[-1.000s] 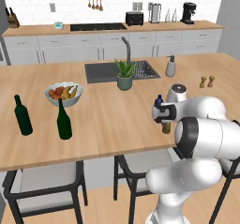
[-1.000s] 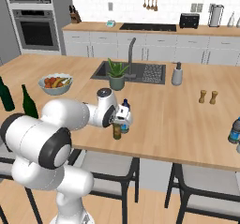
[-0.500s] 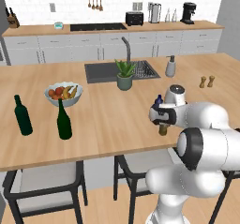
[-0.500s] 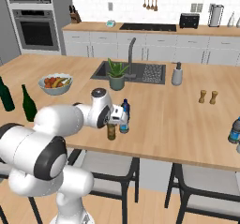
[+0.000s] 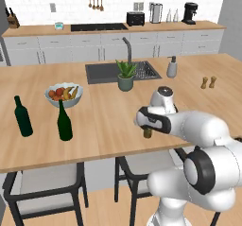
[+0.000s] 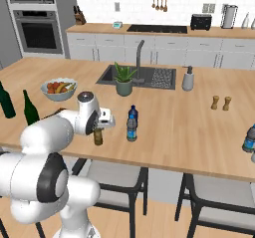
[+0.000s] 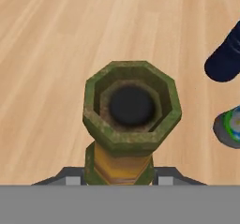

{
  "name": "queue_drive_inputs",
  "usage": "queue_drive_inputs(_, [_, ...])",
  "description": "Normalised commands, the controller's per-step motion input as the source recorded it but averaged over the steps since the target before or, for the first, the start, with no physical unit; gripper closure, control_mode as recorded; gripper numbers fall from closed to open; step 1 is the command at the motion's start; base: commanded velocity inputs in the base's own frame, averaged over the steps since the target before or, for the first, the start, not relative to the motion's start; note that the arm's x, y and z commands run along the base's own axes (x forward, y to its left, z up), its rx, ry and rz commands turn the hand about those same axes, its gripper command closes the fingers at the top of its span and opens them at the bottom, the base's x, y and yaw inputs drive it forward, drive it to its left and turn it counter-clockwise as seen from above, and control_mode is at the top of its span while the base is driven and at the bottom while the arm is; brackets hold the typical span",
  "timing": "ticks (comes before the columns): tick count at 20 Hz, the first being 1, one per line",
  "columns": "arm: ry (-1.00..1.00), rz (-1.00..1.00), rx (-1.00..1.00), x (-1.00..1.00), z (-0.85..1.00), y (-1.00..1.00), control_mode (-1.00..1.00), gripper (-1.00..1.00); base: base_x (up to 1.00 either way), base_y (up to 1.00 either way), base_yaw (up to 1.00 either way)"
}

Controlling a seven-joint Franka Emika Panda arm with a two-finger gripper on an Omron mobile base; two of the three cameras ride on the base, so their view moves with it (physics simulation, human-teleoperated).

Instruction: Move the plastic bottles in the middle to the plastics group, and the glass bottles in the middle to the glass group.

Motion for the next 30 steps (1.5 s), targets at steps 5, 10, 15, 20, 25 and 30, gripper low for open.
queue_drive_inputs(5, [0.02, 0.41, 0.0, 0.17, 0.01, 1.0, -1.0, 1.0, 0.0, 0.0, 0.0])
queue_drive_inputs(10, [0.04, 0.43, 0.0, 0.4, 0.0, 0.92, -1.0, 1.0, 0.0, 0.0, 0.0])
queue_drive_inputs(15, [0.0, 0.38, 0.0, 0.36, 0.0, 0.84, -1.0, 1.0, 0.0, 0.0, 0.0])
queue_drive_inputs(20, [0.0, 0.17, -0.01, 0.2, 0.0, 0.69, -1.0, 1.0, 0.0, 0.0, 0.0])
queue_drive_inputs(25, [0.03, 0.02, -0.02, 0.7, 0.0, 0.67, -1.0, 1.0, 0.0, 0.0, 0.0])
queue_drive_inputs(30, [0.08, 0.05, -0.01, 0.61, 0.09, 0.44, -1.0, 1.0, 0.0, 0.0, 0.0])
